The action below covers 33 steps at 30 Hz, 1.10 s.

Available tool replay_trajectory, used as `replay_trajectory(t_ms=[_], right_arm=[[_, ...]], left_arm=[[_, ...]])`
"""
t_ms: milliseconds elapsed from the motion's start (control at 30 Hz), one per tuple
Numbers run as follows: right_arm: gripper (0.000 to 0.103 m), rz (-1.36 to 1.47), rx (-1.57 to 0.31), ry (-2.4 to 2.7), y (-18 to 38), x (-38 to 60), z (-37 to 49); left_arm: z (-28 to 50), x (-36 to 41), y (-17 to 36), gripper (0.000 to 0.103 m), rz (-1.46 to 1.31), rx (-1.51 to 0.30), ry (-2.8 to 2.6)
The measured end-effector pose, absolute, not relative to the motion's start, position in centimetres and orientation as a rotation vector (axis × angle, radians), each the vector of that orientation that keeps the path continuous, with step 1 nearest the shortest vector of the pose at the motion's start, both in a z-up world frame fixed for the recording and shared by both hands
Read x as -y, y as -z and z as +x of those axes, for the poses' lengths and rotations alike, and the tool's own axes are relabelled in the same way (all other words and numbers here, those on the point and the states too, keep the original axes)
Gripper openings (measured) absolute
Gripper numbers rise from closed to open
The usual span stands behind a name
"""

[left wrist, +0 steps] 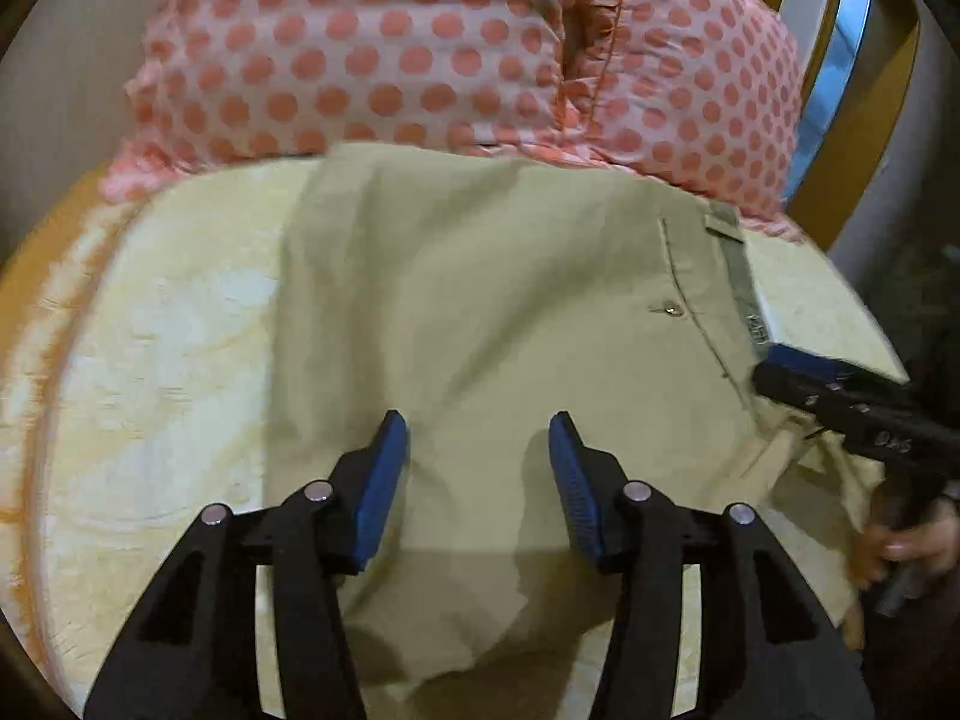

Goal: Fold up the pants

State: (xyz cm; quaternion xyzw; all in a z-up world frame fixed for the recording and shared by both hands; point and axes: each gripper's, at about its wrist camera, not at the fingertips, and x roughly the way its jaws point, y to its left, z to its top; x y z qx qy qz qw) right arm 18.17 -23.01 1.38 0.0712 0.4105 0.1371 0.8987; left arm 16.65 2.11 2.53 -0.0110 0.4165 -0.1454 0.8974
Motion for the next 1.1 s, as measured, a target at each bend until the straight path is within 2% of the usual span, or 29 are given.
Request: replay_trajectory(t_ms=[33,67,100,267,433,600,1100], right_arm=[[0.088,0.144,-0.835,-0.258,-2.0,22.7,16.8],[0.102,0.143,-0.809,-0.258,-2.3,22.4,15.5],[0.102,0.135,-0.769,-0.264,-2.5,21.9,13.5],[0.102,0.010,-0.713,-0.185,-0.1,19.2,7.4],[0.102,-0.006,-0.697,-0.141,1.7,18.5,6.0],[0.102,0.014,-0.652,-0.086,2.6,18.4,5.7],[0.102,0.024,-0.609,-0.057,3.0,18.6,5.1]], left_arm=[[15.5,-2.2,-3.0,0.057,-0.024,-0.842,0.287],[13.9,-2.4,-3.5,0.076,-0.025,-0.808,0.268],[12.4,-2.7,-3.8,0.091,-0.025,-0.776,0.247],[7.0,-3.4,-2.9,0.101,-0.015,-0.749,0.163],[5.0,-3.9,-0.7,0.101,-0.040,-0.796,0.118],[4.0,-3.4,0.4,0.101,0.036,-0.754,0.024],[3.0,-3.4,0.7,0.101,0.029,-0.701,0.015]])
